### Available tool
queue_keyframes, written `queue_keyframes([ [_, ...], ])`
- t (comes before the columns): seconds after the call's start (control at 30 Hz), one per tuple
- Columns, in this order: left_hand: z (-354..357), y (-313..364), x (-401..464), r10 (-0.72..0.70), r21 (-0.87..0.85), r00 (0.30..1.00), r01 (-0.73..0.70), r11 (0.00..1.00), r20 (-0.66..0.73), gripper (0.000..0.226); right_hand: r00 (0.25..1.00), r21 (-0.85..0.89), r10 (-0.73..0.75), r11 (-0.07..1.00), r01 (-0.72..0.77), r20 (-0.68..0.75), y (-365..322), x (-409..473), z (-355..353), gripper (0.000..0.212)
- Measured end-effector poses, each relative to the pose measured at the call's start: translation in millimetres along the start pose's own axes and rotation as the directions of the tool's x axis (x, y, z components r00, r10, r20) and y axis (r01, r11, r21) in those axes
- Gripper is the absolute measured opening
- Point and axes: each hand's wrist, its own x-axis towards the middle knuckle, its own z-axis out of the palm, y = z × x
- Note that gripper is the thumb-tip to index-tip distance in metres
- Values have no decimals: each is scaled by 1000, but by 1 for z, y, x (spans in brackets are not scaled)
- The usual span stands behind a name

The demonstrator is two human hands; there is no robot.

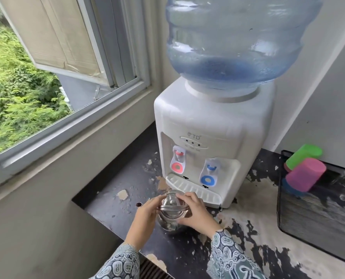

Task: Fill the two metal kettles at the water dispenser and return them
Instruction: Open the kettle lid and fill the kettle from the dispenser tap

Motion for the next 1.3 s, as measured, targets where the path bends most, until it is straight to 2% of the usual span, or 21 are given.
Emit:
queue_keyframes([
  [0.1, 3, -2, -6, 77, 81, 996, -74, 994, -38, 81, 997, -92, 18, 996, -11, 79, 1, 1, -5, 90],
  [0.23, 11, -15, -12, 122, 209, 991, -107, 972, -58, 54, 984, -126, 44, 992, -23, 170, 0, 2, -10, 102],
  [0.33, 13, -28, -20, 174, 327, 985, -164, 931, -3, 52, 978, -127, 77, 990, -53, 195, -5, 1, -12, 109],
  [0.47, 9, -26, -29, 75, 282, 987, -114, 953, 144, 67, 996, -125, 61, 991, -53, 64, -7, -3, -7, 89],
  [0.6, 9, -24, -31, 75, 303, 978, -133, 944, 194, 47, 997, -263, -51, 964, 33, -61, -4, -10, 7, 68],
  [0.67, 11, -24, -27, 100, 326, 983, -145, 934, 151, 45, 996, -328, -63, 944, 37, -70, -6, -9, 7, 67],
  [0.77, 13, -21, -8, 106, 346, 991, -126, 930, 77, 65, 997, -462, -61, 886, 31, -50, -15, -2, 1, 68],
  [0.9, 12, -12, 20, -32, 325, 977, -40, 945, 213, 97, 999, -650, -36, 759, 39, 18, -32, 11, -10, 61],
  [1.03, 8, -13, 27, -107, 326, 963, 21, 945, 248, 99, 996, -705, -45, 703, 89, 81, -39, 19, -14, 57],
  [1.13, 11, -14, 26, -96, 306, 967, 21, 952, 235, 106, 998, -679, -63, 732, 46, -1, -42, 23, -4, 53],
  [1.3, 12, -16, 26, -91, 260, 971, 31, 965, 221, 101, 991, -688, -56, 725, -41, -118, -31, 23, 16, 43],
])
